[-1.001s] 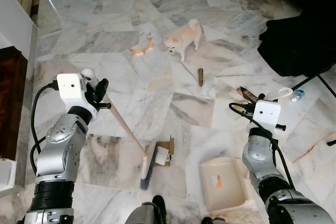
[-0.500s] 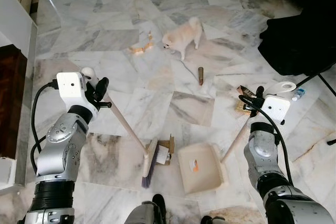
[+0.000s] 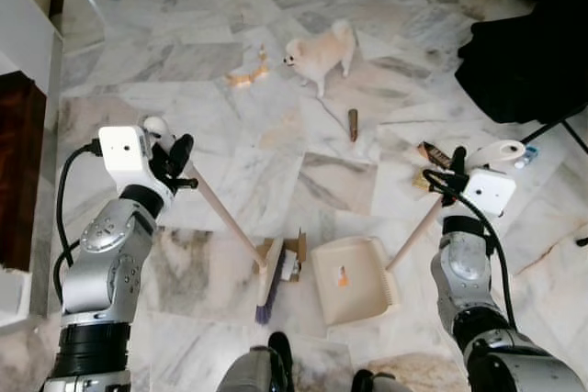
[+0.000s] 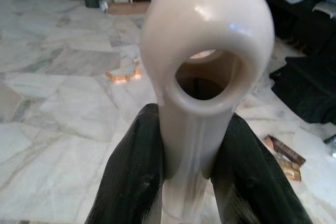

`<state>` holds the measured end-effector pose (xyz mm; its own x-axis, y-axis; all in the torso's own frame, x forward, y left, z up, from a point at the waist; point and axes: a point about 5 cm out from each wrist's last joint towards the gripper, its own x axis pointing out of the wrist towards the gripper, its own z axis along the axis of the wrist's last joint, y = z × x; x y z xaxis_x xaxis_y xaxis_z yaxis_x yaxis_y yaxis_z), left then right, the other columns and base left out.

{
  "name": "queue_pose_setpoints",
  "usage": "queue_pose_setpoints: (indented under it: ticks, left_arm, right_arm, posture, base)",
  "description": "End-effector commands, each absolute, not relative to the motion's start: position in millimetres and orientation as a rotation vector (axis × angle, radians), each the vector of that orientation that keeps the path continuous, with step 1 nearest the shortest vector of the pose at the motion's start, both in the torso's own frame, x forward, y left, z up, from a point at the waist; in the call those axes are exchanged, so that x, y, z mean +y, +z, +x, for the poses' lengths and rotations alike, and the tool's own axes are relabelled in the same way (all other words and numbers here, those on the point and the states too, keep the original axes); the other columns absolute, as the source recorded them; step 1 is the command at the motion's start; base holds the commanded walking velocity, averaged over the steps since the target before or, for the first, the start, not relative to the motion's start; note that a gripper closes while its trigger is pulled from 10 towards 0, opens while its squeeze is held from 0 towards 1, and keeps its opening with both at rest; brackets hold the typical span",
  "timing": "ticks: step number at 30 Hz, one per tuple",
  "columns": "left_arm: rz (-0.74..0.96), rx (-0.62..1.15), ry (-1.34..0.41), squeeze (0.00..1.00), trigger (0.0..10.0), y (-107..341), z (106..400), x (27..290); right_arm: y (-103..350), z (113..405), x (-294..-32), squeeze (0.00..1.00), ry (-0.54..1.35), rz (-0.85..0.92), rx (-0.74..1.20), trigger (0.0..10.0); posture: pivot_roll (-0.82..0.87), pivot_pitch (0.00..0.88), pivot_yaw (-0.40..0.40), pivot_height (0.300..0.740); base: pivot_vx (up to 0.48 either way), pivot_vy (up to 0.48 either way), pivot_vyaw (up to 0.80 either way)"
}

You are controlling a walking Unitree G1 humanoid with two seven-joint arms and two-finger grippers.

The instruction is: Sweep floor

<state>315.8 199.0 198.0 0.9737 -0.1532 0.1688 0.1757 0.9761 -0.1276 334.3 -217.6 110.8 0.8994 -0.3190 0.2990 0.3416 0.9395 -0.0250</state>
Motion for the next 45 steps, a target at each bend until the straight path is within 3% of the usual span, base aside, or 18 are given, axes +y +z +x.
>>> queue_pose_setpoints:
  ticks: [1,16,31,34,38,45]
  left_arm:
    - [-0.129,-0.189,-0.169,0.00,10.0,207.3,310.3,203.0]
    - [-0.160,-0.163,-0.175,0.00,10.0,211.3,309.4,200.5]
    - [-0.137,-0.258,-0.098,0.00,10.0,233.3,338.3,213.9]
    - [-0.163,-0.224,-0.133,0.00,10.0,223.7,344.0,204.3]
    - [-0.241,-0.080,-0.320,0.00,10.0,196.6,346.4,181.2]
    - [-0.169,0.054,-0.462,0.00,10.0,177.9,338.0,173.6]
  right_arm:
    - [106.3,330.4,-216.7,0.00,-0.326,-0.090,-0.297,10.0]
    - [84.4,316.0,-211.3,0.00,-0.312,-0.103,-0.244,10.0]
    - [81.9,314.0,-201.6,0.00,-0.285,-0.098,-0.253,10.0]
    - [83.3,314.6,-200.1,0.00,-0.285,-0.098,-0.262,10.0]
    - [84.6,314.9,-200.1,0.00,-0.290,-0.094,-0.269,10.0]
    - [84.4,314.6,-201.5,0.00,-0.295,-0.099,-0.268,10.0]
  posture:
    - [0.26,0.284,0.118,0.740]
    - [0.28,0.303,0.127,0.740]
    - [0.26,0.283,0.132,0.740]
    - [0.25,0.282,0.133,0.740]
    - [0.24,0.283,0.132,0.740]
    - [0.25,0.286,0.130,0.740]
  base:
    - [0.000,0.000,0.00]
    - [0.000,0.000,0.00]
    - [0.000,0.000,0.00]
    - [0.000,0.000,0.00]
    - [0.000,0.000,0.00]
    - [0.000,0.000,0.00]
